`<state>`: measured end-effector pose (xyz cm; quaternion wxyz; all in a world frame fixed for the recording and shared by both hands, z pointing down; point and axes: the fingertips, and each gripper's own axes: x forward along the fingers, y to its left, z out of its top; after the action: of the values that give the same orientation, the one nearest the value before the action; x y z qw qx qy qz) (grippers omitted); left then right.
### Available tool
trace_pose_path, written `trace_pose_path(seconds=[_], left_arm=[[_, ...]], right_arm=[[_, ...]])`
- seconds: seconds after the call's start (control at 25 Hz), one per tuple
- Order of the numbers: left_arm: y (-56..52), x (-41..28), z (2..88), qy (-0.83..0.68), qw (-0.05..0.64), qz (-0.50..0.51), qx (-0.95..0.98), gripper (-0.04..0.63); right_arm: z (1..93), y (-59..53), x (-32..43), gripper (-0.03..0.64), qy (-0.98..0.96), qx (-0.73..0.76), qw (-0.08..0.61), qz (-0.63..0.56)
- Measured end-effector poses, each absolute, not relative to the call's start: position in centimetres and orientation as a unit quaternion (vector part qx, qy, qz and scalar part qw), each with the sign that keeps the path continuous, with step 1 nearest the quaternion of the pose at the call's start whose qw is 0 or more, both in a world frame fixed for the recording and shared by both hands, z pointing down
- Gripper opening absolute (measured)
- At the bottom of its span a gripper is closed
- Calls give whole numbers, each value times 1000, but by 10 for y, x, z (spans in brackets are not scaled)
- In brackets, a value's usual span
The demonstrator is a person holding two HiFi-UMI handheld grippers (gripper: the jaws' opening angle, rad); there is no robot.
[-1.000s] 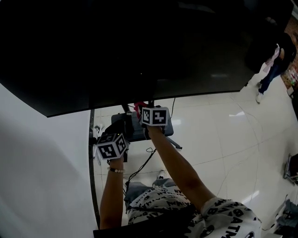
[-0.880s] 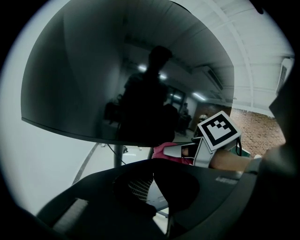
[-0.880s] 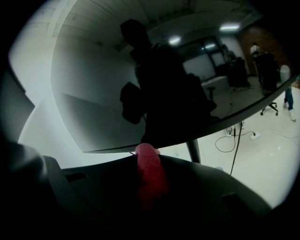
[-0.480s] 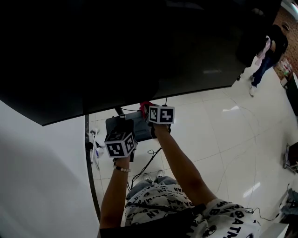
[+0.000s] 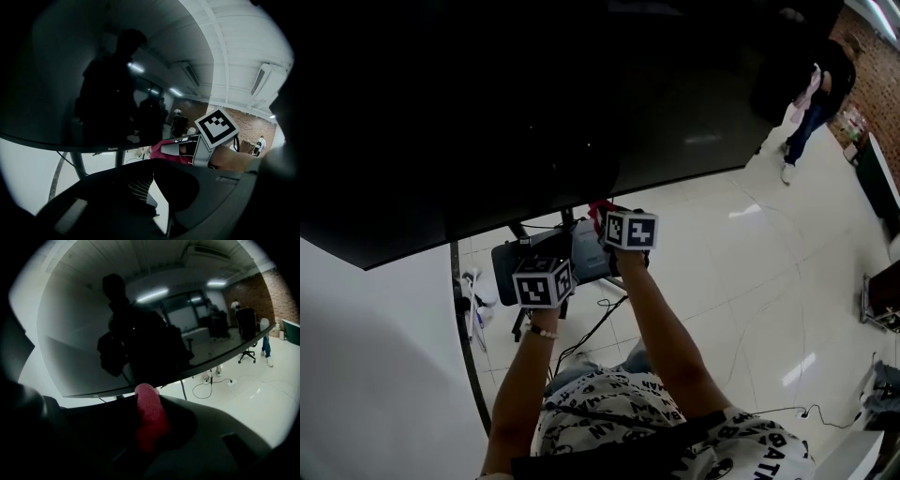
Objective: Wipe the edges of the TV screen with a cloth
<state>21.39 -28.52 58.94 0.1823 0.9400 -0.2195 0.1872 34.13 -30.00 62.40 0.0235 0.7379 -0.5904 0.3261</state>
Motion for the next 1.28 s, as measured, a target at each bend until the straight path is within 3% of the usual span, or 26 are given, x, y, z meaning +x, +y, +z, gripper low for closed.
trace_pose_path(seconds=[0.84,1.28], left_arm=[[-209,397,591,-243,194,168,935,-14],[-158,486,584,-220,184,176,942,-14]], right_arm=[[621,-215,532,81,-612,723,69,312],[609,-163,652,81,-584,747,54,313]])
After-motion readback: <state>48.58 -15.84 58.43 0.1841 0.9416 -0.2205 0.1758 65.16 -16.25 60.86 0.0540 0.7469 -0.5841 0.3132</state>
